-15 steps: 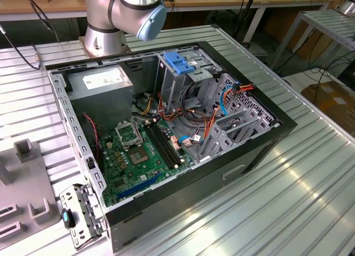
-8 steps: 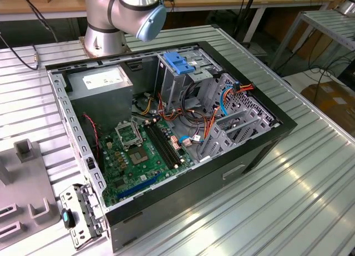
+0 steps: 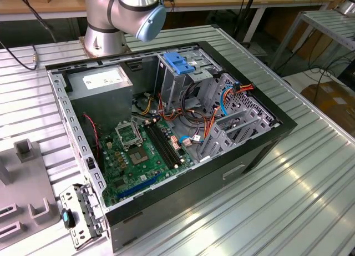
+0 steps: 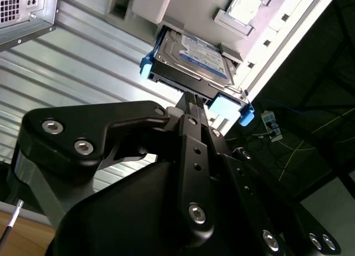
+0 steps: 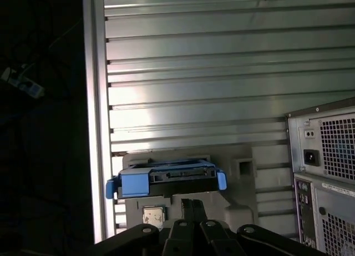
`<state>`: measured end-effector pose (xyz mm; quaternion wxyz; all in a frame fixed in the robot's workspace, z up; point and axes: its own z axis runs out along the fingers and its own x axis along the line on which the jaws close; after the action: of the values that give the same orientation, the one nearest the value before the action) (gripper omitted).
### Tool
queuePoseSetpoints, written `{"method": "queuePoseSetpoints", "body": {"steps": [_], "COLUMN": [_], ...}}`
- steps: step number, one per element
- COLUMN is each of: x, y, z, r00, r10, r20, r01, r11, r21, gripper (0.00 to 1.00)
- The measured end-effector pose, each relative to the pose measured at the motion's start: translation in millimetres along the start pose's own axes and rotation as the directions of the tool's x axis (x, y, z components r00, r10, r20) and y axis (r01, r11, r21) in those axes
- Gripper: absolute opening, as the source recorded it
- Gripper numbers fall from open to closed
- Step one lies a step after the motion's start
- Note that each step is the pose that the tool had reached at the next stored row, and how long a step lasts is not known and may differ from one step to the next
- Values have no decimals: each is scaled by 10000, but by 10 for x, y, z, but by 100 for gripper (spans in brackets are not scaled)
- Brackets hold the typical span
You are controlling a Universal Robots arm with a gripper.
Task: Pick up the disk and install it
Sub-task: 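Reach for the disk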
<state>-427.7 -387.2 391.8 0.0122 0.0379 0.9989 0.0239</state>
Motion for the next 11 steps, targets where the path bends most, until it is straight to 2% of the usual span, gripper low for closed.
{"method": "queuePoseSetpoints", "body": {"steps": [11], "x": [206], "y": [-15], "z": [-6], "r00": [10000], "r10": [0], "r20": [-1], "r01": [0], "r11": [10000], "r21": [0], "gripper": [11]}}
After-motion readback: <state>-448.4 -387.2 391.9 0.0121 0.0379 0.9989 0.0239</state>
